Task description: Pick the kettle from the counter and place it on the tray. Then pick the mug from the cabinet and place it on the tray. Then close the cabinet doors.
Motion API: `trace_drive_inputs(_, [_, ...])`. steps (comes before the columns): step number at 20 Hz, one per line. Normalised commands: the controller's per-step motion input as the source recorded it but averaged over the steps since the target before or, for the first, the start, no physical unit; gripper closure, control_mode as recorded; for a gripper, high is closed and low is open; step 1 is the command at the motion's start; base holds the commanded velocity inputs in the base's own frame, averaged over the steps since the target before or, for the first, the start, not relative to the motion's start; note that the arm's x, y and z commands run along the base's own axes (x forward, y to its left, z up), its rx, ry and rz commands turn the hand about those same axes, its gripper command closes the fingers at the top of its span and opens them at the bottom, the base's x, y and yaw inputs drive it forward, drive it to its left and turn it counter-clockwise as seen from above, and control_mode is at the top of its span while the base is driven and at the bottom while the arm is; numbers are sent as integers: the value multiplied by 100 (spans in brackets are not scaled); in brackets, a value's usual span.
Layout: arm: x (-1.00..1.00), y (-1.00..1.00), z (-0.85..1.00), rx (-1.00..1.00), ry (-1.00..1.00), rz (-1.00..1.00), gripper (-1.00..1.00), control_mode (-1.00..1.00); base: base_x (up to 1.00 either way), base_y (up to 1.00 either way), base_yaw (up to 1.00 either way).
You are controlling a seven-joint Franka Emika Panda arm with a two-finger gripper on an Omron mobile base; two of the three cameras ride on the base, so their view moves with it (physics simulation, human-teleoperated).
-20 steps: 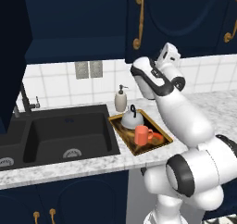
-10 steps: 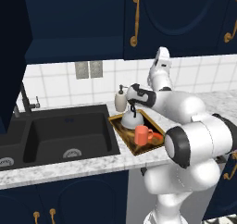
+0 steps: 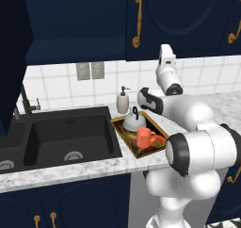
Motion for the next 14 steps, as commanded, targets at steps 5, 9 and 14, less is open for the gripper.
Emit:
trace_drive_inputs(5, [-21, 7, 36, -9, 36, 0, -100, -100, 0, 0, 0])
trace_drive_inputs(9, [-70, 0, 31, -1, 16, 0, -100, -100, 0, 0, 0])
trace_drive_inputs(14, [-78, 1, 29, 0, 16, 0, -100, -100, 0, 0, 0])
